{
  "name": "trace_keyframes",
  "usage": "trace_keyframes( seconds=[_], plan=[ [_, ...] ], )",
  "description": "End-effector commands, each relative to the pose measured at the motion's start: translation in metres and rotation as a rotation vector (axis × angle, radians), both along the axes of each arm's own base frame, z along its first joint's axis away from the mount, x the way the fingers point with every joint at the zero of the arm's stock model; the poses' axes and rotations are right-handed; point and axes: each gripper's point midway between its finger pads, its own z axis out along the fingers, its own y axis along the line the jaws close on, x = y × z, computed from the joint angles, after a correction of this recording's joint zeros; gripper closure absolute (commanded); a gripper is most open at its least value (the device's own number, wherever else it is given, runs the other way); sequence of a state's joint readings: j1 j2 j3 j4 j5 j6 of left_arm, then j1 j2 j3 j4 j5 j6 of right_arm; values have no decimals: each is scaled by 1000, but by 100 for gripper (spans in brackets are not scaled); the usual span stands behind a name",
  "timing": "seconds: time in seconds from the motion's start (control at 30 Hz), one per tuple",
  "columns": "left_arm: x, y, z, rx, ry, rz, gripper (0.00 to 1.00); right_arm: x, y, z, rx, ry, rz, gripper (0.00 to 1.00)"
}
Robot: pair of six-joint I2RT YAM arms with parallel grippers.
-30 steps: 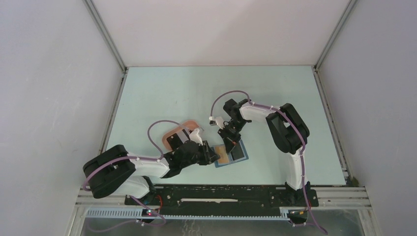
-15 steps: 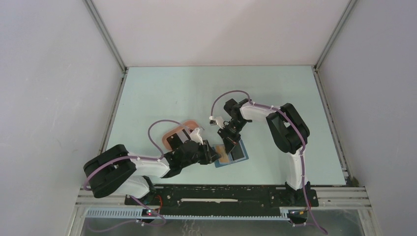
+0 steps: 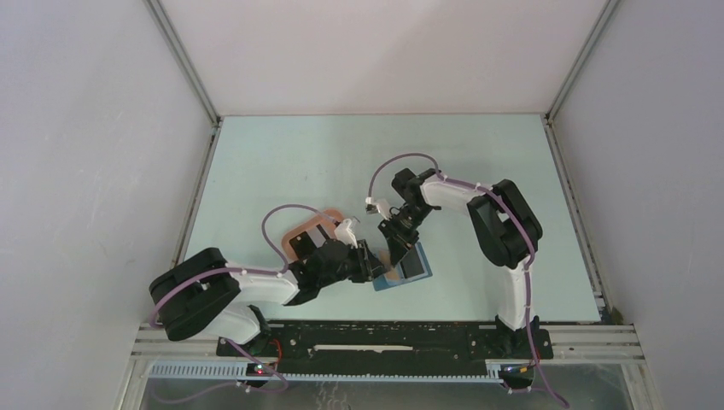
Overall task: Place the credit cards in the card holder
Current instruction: Turn over the card slot in the card holder.
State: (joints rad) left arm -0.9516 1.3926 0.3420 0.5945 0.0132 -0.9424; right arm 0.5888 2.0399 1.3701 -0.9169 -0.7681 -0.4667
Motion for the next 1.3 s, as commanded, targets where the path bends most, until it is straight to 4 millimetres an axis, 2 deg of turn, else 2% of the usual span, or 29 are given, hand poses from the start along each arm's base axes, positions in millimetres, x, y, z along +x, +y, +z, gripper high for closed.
trace_keyframes(
  seconds=[0.0, 0.33, 0.6, 0.8, 1.03, 1.27],
  plan=[
    [12, -12, 20, -38, -43, -9, 65, 11, 7, 32, 86, -58, -3, 66],
    [15, -15, 25, -38, -67, -25, 52, 20, 2, 53, 157, -46, -56, 61],
    [16, -19, 34, -58, -93, -45, 53, 23, 5, 45, 161, 45, -130, 59],
    [18, -25, 38, -63, -103, -66, 53, 31, -1, 39, 157, 110, -201, 58],
    [20, -42, 39, -85, -98, -108, 54, 33, -5, 43, 205, 211, -250, 49],
    [23, -43, 34, -75, -83, -100, 56, 37, -10, 47, 238, 253, -284, 46]
  ],
)
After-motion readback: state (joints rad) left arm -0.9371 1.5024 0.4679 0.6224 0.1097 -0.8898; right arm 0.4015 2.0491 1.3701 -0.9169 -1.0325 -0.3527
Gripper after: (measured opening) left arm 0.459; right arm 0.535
